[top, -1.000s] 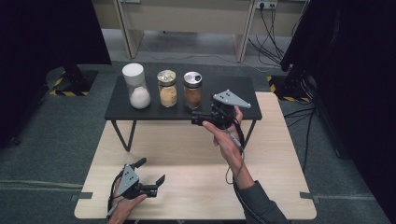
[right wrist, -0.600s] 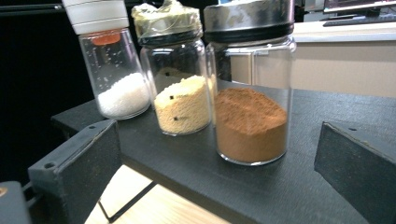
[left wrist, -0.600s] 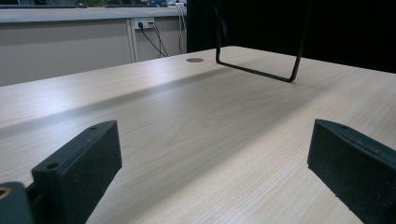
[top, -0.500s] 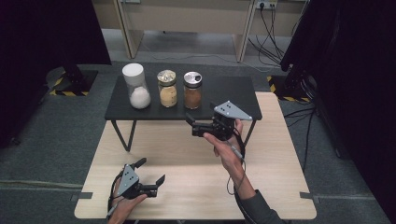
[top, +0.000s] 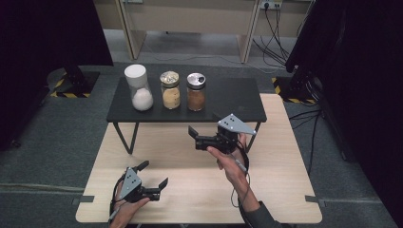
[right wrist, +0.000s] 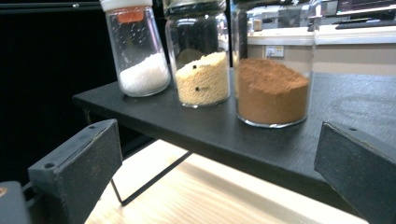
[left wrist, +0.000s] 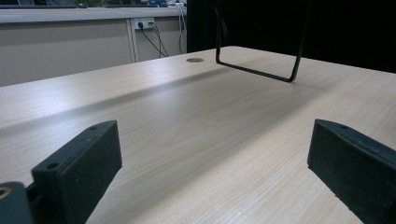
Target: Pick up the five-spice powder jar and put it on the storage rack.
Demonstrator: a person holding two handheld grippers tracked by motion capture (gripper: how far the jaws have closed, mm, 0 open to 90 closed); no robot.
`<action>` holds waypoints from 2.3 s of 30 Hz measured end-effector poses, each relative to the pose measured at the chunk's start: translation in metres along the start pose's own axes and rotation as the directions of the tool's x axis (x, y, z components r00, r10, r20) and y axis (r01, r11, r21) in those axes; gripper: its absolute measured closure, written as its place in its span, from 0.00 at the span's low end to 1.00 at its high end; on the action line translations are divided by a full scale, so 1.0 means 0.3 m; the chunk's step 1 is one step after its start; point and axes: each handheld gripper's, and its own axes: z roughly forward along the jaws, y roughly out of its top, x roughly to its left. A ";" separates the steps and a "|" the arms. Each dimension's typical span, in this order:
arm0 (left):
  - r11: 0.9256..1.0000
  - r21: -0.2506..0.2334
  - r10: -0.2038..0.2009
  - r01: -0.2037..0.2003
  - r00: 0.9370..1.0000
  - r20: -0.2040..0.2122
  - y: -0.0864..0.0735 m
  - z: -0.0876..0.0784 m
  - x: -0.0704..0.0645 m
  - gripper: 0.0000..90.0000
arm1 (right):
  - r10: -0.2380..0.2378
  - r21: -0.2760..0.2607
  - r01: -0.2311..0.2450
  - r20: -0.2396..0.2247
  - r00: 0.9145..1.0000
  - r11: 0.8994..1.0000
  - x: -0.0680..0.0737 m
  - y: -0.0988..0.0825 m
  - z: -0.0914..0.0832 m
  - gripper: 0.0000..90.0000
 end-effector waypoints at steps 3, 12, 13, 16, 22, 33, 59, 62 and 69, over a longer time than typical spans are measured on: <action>1.000 0.000 -0.001 0.001 1.000 0.000 0.000 0.000 0.000 0.02 | 0.001 0.000 -0.001 -0.010 1.000 1.000 0.007 -0.010 -0.005 0.01; 1.000 0.000 -0.001 0.001 1.000 0.000 0.000 0.000 0.000 0.02 | -0.008 0.003 0.008 -0.018 1.000 1.000 0.016 -0.037 -0.018 0.01; 1.000 0.000 -0.001 0.001 1.000 0.000 0.000 0.000 0.000 0.02 | -0.007 0.002 0.007 -0.020 1.000 1.000 0.016 -0.040 -0.019 0.01; 1.000 0.000 0.000 0.000 1.000 0.000 0.000 0.000 0.000 0.02 | -0.010 0.003 0.010 -0.024 1.000 1.000 0.019 -0.053 -0.022 0.01; 1.000 0.000 0.000 0.000 1.000 0.000 0.000 0.000 0.000 0.02 | -0.012 0.004 0.013 -0.035 0.999 1.000 0.028 -0.073 -0.029 0.01; 1.000 0.000 0.001 -0.001 1.000 0.000 0.000 0.000 -0.001 0.02 | -0.022 0.009 0.022 -0.048 0.999 1.000 0.045 -0.090 -0.039 0.01; 1.000 0.001 0.002 -0.002 1.000 0.003 0.000 0.000 -0.002 0.02 | -0.018 0.027 0.019 -0.055 0.998 0.999 0.050 -0.152 -0.067 0.01; 1.000 0.001 0.002 -0.002 1.000 0.002 0.000 0.000 -0.002 0.02 | -0.017 0.028 0.019 -0.054 0.998 0.999 0.050 -0.161 -0.070 0.01; 1.000 0.001 0.001 -0.001 1.000 0.003 0.000 0.000 -0.001 0.02 | -0.012 0.035 0.014 -0.060 0.998 0.999 0.055 -0.187 -0.078 0.01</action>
